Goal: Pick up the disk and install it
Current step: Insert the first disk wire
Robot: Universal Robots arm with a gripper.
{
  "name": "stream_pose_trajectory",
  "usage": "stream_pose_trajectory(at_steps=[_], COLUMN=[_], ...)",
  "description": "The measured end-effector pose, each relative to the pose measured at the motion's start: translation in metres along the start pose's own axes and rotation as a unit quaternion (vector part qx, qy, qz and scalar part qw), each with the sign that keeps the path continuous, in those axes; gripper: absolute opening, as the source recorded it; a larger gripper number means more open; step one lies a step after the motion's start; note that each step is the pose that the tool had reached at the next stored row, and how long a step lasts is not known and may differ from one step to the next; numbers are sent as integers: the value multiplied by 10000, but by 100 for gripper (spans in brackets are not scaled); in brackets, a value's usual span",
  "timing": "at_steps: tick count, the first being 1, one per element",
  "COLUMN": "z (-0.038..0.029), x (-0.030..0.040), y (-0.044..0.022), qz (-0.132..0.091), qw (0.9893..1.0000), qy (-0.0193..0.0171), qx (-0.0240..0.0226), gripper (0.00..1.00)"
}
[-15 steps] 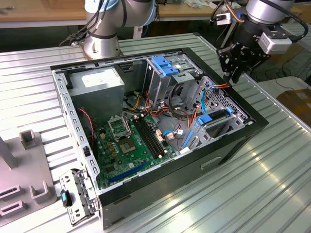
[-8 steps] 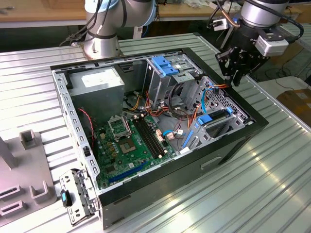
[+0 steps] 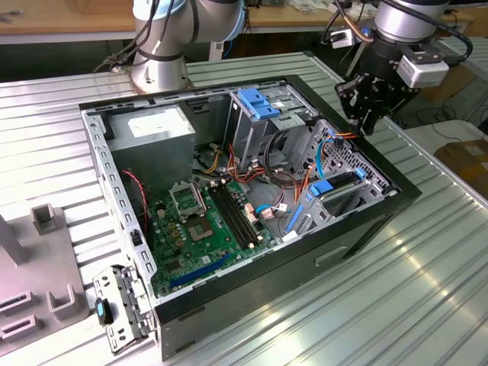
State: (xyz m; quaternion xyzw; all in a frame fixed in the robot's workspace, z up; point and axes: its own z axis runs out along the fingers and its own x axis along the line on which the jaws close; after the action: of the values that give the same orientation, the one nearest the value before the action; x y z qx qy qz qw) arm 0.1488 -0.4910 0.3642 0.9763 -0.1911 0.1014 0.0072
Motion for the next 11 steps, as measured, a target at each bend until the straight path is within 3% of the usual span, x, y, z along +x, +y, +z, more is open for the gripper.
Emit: stream_pose_trajectory(at_steps=[2, 4, 8, 11], z=[0, 0, -6, -67], x=[-1, 0, 0, 13], y=[0, 0, -1, -2], qz=[1, 0, 0, -3], qw=[10000, 10000, 10000, 10000], qy=[0, 0, 0, 7], qx=[0, 0, 0, -16], gripper=[31, 17, 16, 16])
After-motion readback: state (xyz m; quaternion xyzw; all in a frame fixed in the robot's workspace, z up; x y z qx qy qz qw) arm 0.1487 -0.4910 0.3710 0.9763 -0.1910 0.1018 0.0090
